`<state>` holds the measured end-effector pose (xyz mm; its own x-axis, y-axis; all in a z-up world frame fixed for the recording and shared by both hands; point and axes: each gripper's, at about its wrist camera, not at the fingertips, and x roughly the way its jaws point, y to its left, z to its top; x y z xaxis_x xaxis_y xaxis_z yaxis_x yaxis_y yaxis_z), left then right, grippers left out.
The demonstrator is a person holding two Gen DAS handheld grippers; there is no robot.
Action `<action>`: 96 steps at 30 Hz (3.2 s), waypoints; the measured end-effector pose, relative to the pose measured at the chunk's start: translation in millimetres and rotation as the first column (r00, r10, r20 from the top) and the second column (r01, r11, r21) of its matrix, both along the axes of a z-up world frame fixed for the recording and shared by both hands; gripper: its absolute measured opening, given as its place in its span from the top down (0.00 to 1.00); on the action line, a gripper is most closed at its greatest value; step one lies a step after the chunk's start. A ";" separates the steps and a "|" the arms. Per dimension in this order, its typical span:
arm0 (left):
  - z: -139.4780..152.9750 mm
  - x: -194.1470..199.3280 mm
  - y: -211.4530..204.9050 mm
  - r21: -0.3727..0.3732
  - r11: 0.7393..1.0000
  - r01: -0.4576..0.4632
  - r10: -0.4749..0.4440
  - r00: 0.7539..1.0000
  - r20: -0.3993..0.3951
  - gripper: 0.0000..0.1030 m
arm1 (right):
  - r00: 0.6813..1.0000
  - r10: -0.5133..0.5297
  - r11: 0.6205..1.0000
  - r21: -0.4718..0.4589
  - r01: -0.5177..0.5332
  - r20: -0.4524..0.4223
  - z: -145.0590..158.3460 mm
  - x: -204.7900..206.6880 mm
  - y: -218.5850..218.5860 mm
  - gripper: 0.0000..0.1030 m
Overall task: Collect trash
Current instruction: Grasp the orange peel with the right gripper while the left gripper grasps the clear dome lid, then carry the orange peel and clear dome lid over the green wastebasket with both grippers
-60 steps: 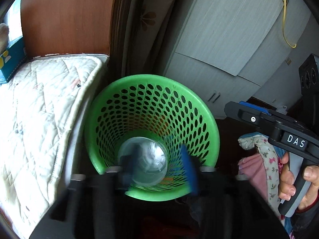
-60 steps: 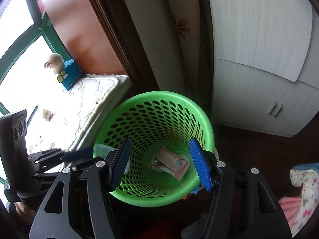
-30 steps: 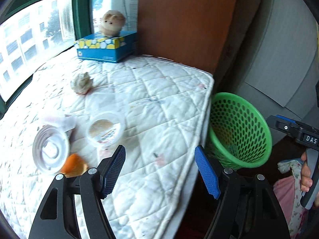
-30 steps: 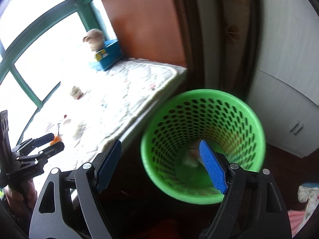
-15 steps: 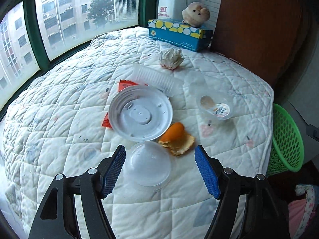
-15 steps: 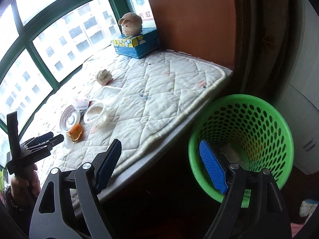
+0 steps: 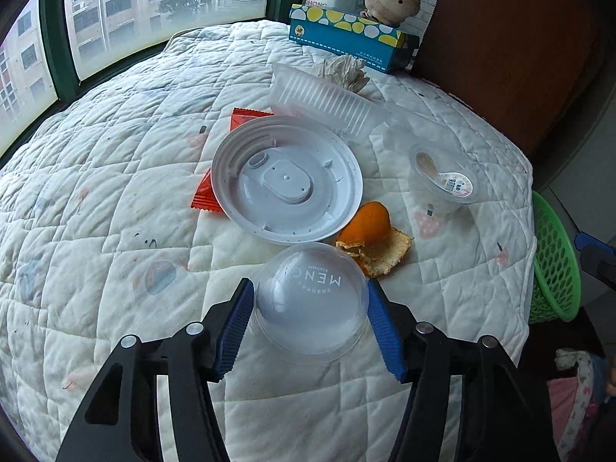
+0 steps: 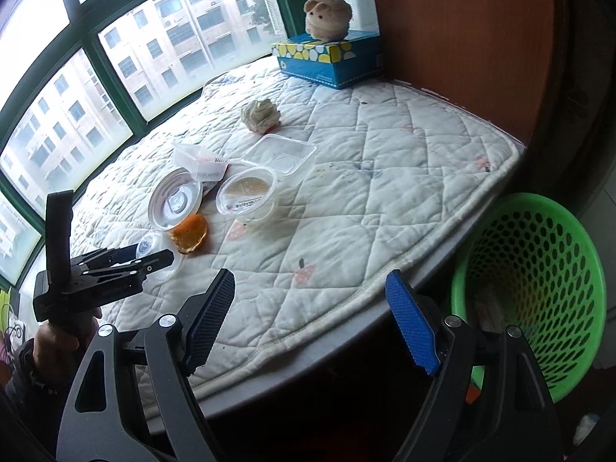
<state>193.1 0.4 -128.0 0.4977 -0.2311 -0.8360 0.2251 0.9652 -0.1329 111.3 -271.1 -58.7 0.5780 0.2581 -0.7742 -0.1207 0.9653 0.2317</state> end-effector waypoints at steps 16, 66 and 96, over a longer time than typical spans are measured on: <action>49.1 -18.7 56.0 -0.025 0.999 -0.040 0.042 0.995 0.093 0.45 | 0.985 0.166 0.986 -0.020 -0.167 -0.046 -25.9 28.6 83.1 0.23; 67.4 -28.3 5.4 -0.077 0.995 0.057 -0.049 0.994 0.100 0.45 | 0.991 0.129 0.992 -0.007 -0.129 0.015 -14.5 23.3 70.1 0.65; 84.9 -36.9 -177.7 -0.031 0.934 0.355 -0.350 0.930 0.111 0.45 | 0.946 -0.320 0.943 -0.112 0.314 -0.044 -31.9 -18.5 -172.7 0.62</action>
<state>156.2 -177.4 -43.1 0.4586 -0.4467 -0.7682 0.5643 0.8142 -0.1365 92.7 -443.8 -90.6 0.5682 -0.0135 -0.8228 0.2067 0.9702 0.1268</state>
